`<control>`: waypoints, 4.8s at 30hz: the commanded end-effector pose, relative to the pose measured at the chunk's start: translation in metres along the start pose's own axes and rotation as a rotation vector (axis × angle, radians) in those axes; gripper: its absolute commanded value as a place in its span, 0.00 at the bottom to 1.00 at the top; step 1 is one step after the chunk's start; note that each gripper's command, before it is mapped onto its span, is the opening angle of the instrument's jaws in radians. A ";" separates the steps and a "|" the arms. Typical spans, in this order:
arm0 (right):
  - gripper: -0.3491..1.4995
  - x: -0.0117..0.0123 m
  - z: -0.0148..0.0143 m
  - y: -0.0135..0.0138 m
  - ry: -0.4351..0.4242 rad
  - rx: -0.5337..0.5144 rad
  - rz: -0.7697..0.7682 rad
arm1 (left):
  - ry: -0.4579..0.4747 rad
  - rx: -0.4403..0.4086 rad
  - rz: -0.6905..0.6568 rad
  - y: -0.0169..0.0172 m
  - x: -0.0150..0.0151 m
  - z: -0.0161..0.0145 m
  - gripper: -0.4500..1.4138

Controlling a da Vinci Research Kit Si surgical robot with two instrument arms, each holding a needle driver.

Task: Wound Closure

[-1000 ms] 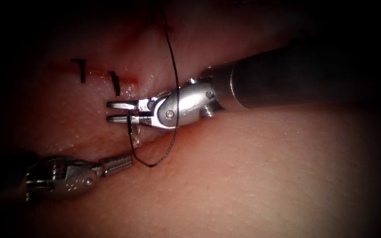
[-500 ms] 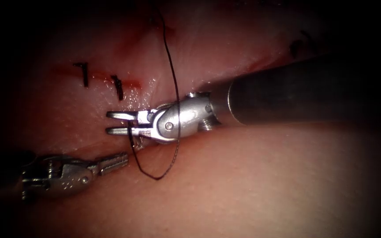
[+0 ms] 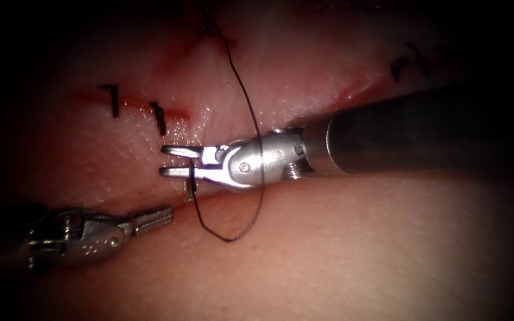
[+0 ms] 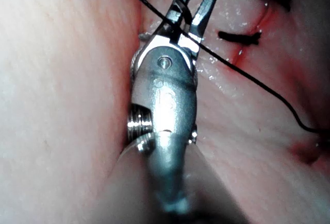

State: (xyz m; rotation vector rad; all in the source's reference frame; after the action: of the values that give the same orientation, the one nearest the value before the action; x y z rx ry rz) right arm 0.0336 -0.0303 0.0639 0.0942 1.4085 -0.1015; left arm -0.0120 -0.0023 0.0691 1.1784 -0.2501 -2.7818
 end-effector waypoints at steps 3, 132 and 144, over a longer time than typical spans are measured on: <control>0.00 -0.0004 0.0010 0.0002 -0.027 0.019 0.003 | 0.001 0.001 0.000 0.0000 -0.0001 0.0008 0.14; 0.00 0.0108 0.0001 0.0163 0.246 -0.184 -0.041 | 0.001 -0.008 -0.018 0.0023 0.0009 0.0043 0.09; 0.00 0.0103 0.0027 0.0185 0.294 -0.188 0.380 | 0.000 -0.011 -0.017 0.0023 0.0009 0.0042 0.09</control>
State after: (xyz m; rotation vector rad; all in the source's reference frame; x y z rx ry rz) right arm 0.0388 -0.0124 0.0541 0.2293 1.6557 0.3889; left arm -0.0149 -0.0043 0.0712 1.1834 -0.2251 -2.7948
